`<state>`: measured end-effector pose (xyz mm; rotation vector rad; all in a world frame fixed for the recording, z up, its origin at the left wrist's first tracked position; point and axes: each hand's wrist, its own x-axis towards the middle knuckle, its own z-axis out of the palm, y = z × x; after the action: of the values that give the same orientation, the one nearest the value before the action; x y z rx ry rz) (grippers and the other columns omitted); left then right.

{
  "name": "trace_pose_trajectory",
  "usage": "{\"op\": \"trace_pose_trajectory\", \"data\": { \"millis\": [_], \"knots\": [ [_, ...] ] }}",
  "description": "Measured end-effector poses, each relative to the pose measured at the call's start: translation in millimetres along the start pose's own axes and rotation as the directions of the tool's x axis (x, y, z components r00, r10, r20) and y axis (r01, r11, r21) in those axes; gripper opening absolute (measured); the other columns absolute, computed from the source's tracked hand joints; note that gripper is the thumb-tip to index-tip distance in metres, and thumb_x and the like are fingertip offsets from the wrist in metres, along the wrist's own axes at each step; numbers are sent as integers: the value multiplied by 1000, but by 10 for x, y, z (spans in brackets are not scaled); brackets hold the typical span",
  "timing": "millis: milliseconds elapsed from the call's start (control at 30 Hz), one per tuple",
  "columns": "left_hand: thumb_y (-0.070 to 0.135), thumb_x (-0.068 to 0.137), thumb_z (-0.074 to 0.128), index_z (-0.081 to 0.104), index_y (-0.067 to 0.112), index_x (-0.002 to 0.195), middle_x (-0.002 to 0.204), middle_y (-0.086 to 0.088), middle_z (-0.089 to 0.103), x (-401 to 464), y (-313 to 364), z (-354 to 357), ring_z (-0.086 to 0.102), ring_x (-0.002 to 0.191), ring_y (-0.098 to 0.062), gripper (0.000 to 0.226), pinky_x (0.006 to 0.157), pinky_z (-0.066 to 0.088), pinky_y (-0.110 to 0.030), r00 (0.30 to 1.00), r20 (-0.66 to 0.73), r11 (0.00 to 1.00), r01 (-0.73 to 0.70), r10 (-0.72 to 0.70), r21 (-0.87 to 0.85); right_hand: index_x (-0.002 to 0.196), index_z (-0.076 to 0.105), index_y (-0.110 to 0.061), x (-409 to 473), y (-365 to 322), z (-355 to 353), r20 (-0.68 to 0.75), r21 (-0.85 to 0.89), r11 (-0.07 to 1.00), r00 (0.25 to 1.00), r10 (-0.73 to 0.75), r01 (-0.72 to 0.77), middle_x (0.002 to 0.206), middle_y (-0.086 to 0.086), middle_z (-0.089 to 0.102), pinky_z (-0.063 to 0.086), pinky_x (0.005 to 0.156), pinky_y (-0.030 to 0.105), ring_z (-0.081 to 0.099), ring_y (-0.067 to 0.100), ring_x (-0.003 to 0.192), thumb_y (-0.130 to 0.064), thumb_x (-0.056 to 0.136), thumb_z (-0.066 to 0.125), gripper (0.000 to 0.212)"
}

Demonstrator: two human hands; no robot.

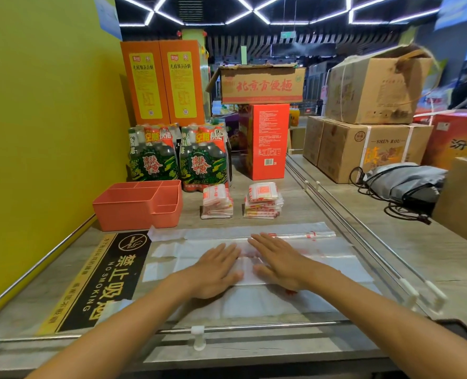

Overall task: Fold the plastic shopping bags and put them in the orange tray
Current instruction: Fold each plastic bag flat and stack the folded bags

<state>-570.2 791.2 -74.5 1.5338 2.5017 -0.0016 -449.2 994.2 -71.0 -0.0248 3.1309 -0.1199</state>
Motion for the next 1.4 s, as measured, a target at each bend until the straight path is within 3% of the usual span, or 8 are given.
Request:
{"op": "trace_pose_trajectory", "data": {
  "millis": [267,433,700,900,1133,1233,1300,1400],
  "knots": [
    [59,104,23,12,16,160,166,-7,11,100,-46,-80,7,153,-23,71,124,4,-36,999,-30,994,-10,13,109,162,4,-26,34,53,88,168,80,986,977,129,-144,169,-2,-8,-5,125,41,-11,18,155,-61,104,21,70],
    [65,101,14,-13,25,159,165,1,-25,178,-38,-5,-23,152,-17,76,124,-11,-39,991,130,998,38,-43,42,160,-7,-33,-120,296,100,217,42,951,932,291,-307,167,-4,-18,-8,124,51,-20,25,153,-79,89,10,86],
    [65,101,10,-16,28,158,164,3,-28,185,-82,65,-28,149,-16,73,123,-14,-41,992,123,999,32,-34,19,159,-12,-34,-572,873,2,251,-57,818,785,566,-572,167,8,-19,-4,122,54,-16,39,152,-87,81,6,96],
    [63,101,9,-18,27,157,163,2,-30,171,-70,72,-30,149,-16,72,123,-15,-41,992,118,999,44,-46,15,159,-16,-24,-630,995,43,253,-42,787,756,604,-615,166,13,-21,-4,124,51,-18,34,153,-81,90,11,94],
    [70,95,6,-12,26,159,165,2,-23,150,-92,108,-24,151,-17,80,123,-13,-39,997,63,999,42,-42,-2,161,-5,-19,-674,881,-71,189,-40,837,818,543,-546,167,15,-16,-4,125,47,-16,31,154,-76,93,12,91],
    [65,101,13,-3,26,161,168,2,-13,132,-136,94,-16,154,-16,74,125,-7,-37,999,8,999,34,-33,-13,161,13,-31,-655,671,-207,57,75,963,966,253,-257,169,-4,-4,8,126,44,0,21,156,-80,86,17,90],
    [65,101,13,2,26,161,169,3,-9,141,-142,77,-11,155,-16,73,125,-5,-36,999,-3,999,35,-36,-19,158,21,-41,-623,478,-241,60,196,975,994,93,-103,167,-17,11,20,124,38,17,10,152,-78,91,30,76],
    [67,99,14,7,26,162,169,2,-3,145,-122,45,-7,155,-17,75,126,-2,-36,999,-15,999,44,-44,-24,158,21,-42,-513,290,-99,126,158,987,992,-14,-6,166,-21,11,13,122,33,9,2,152,-76,94,37,74]
  ]
}}
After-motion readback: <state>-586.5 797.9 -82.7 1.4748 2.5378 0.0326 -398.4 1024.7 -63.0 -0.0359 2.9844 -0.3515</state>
